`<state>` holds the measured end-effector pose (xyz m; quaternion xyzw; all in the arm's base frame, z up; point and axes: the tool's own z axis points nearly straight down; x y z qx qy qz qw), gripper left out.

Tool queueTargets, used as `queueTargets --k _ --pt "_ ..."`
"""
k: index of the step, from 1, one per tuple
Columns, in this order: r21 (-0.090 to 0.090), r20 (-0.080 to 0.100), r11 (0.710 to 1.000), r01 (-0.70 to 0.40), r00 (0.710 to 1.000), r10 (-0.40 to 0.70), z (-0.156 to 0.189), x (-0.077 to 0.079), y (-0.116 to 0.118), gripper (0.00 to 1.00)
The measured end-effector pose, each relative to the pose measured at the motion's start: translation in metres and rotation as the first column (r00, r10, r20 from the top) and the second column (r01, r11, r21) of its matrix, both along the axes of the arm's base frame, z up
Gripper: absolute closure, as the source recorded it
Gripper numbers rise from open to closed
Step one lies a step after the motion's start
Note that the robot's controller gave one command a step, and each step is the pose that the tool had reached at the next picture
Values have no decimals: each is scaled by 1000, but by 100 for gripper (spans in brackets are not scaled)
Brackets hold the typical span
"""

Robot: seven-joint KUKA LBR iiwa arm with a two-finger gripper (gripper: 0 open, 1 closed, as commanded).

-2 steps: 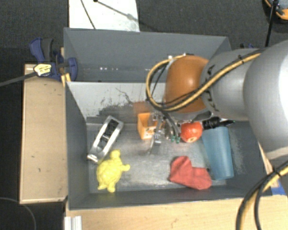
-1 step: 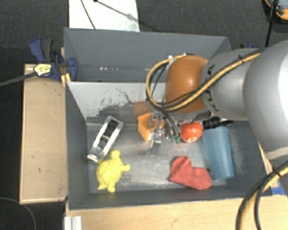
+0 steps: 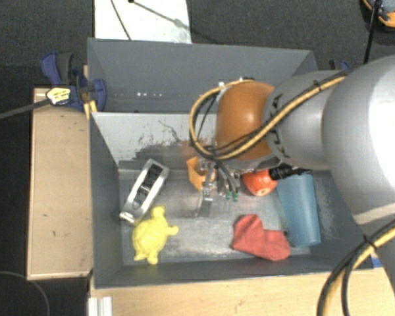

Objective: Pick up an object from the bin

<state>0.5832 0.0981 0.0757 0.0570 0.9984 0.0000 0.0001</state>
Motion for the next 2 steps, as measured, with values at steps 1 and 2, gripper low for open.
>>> queueTargets --k 1,2 --pt "0 3 998 -71 998 71 -4 5 8 0" --pt "0 3 997 -77 997 77 -5 -3 20 0"
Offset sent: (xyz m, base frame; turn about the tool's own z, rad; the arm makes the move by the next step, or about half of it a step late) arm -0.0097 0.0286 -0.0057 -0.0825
